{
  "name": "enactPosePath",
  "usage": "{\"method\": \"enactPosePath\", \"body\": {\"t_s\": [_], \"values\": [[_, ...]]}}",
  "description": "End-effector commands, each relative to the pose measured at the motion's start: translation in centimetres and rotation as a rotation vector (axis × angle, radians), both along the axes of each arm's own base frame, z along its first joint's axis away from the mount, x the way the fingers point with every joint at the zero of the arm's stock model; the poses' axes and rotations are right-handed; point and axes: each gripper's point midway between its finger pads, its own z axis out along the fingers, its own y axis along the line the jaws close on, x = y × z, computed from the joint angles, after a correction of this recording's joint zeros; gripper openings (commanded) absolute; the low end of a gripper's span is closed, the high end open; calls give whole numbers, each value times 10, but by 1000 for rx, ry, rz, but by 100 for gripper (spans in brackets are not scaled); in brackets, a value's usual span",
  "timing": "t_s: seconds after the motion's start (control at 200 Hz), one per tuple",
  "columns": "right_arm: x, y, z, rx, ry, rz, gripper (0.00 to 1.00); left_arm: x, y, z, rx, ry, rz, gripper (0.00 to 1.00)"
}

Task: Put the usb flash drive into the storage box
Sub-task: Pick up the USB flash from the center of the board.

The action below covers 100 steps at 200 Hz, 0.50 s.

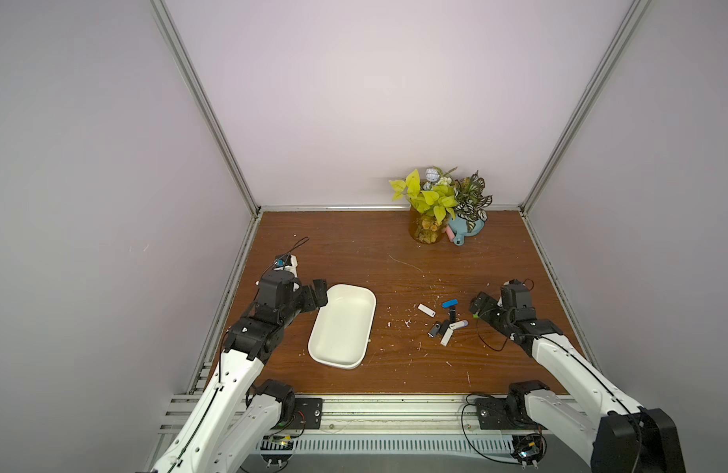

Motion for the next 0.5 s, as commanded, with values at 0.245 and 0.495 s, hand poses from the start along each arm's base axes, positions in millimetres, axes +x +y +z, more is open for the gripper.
{"method": "enactPosePath", "body": {"t_s": [0.245, 0.495], "values": [[-10, 11, -6, 104, 81, -39, 93, -11, 5, 11, 11, -70, 5, 99], [-2, 18, -30, 145, 119, -44, 80, -12, 4, 13, 6, -79, -3, 100]]}}
